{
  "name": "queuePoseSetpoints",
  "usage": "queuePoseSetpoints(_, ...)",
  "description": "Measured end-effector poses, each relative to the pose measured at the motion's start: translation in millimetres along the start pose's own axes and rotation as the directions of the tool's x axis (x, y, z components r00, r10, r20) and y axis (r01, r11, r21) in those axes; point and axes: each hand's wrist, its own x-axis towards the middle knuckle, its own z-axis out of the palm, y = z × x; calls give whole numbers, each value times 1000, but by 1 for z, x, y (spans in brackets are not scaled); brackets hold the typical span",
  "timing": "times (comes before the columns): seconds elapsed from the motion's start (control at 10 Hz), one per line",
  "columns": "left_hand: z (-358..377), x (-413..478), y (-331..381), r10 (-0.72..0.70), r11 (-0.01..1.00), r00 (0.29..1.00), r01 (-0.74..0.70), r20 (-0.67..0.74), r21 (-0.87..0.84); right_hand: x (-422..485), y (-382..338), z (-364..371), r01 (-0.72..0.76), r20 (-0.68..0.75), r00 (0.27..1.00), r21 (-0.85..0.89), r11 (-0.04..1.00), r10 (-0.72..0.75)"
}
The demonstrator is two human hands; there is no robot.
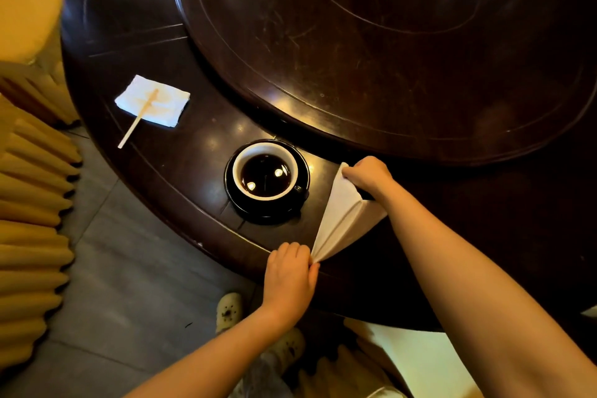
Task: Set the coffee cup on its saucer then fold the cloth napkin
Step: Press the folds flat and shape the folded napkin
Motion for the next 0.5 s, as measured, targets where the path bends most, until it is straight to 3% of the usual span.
queuePoseSetpoints(0.2,-2,0,1,15,1000,1000,-15,-5,15,0,2,0,-8,-51,999,10,1000,8)
queuePoseSetpoints(0.4,-6,-3,-3,122,989,993,-121,-7,80,-31,29,-9,42,-391,920,169,985,28)
queuePoseSetpoints(0.5,-14,-7,-9,150,987,988,-148,-22,54,-80,63,20,30,-547,837,97,995,28)
